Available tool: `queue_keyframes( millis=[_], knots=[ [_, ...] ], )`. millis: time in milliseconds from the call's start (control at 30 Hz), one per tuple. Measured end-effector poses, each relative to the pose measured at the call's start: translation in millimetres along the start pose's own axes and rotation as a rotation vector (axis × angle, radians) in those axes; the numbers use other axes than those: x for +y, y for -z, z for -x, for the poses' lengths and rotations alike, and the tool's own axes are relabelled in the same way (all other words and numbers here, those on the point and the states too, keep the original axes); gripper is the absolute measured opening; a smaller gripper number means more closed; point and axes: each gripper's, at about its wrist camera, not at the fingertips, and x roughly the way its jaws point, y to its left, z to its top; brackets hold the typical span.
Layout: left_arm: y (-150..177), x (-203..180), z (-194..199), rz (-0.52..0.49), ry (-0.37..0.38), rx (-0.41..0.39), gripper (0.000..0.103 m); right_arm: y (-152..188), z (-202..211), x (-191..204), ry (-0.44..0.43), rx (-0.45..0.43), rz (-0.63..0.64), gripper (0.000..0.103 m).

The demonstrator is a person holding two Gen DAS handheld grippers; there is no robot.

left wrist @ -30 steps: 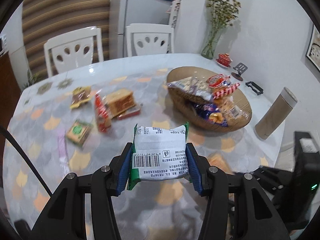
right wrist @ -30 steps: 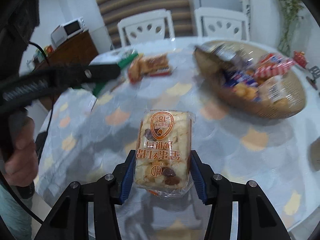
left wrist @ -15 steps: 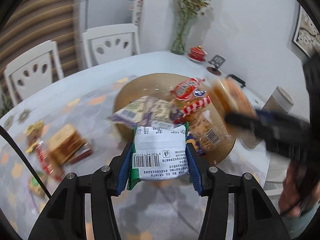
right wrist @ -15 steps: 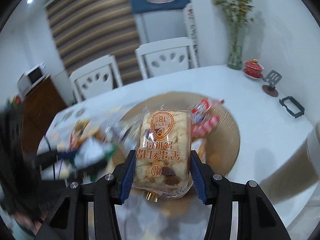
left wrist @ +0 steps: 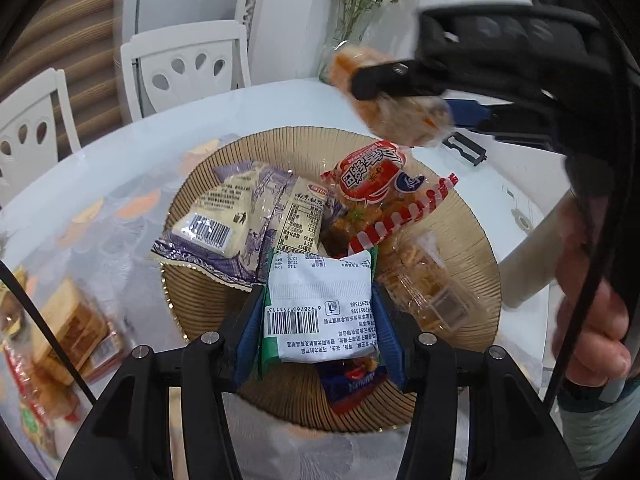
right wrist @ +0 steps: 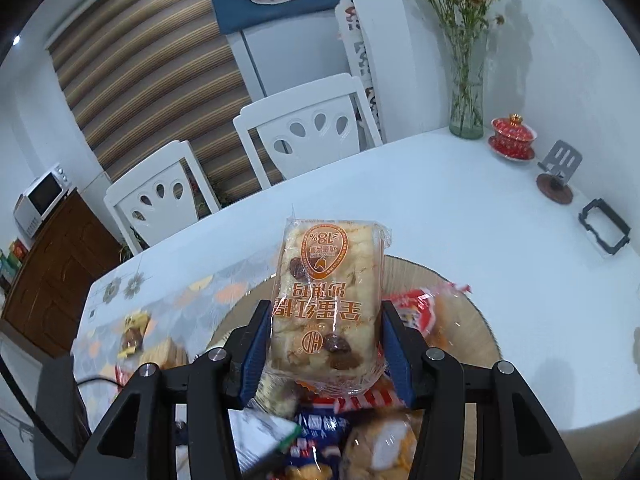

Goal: Organize snacks
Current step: 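Carry both packs over the amber bowl and open both grippers, then move both open grippers back over the remaining snacks on the table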

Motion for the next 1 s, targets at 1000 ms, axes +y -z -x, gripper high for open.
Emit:
queue_keyframes(
  millis=[1000],
  knots=[
    [99, 65, 133, 0.248, -0.099, -0.070, 0.070, 90, 49, 51, -0.262, 0.149, 0.062, 0.062]
  ],
)
